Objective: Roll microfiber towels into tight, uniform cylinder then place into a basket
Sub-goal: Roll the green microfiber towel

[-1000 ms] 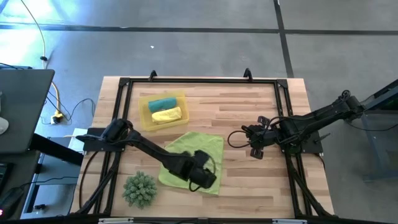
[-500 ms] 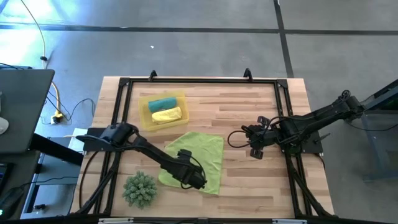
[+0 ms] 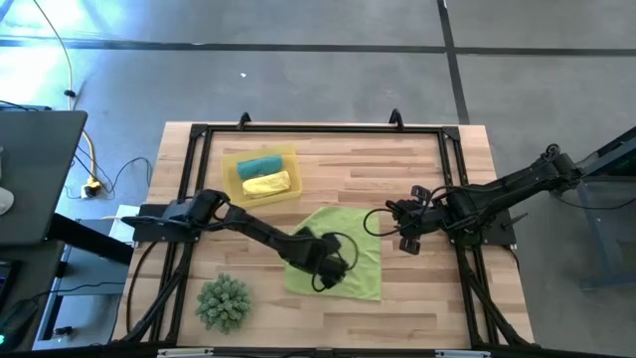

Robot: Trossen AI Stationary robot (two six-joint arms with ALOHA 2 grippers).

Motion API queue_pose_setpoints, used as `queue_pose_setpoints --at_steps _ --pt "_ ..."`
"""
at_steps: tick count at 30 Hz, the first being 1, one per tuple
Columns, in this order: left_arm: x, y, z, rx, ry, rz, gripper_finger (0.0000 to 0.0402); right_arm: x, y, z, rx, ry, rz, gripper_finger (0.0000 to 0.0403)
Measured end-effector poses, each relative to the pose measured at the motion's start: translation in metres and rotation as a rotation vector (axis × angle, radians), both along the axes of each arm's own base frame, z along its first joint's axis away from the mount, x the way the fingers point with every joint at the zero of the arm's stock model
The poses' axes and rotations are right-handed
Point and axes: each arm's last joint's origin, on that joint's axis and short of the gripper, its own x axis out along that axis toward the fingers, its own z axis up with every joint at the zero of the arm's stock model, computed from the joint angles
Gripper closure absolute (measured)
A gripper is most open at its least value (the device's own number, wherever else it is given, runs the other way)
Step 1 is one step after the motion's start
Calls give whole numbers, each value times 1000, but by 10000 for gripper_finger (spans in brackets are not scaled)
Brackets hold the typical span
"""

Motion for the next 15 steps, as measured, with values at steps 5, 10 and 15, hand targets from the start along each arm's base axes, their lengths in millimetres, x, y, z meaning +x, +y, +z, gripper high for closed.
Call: queue_pose_setpoints --at_steps 5,10,15 --pt "20 8 -7 57 -57 -321 200 0 0 0 1 -4 0 252" --pt "29 9 -7 138 -75 -534 200 1 0 0 4 -12 0 252" --pt "33 -6 17 183 -118 -553 200 2 1 1 7 -19 0 252"
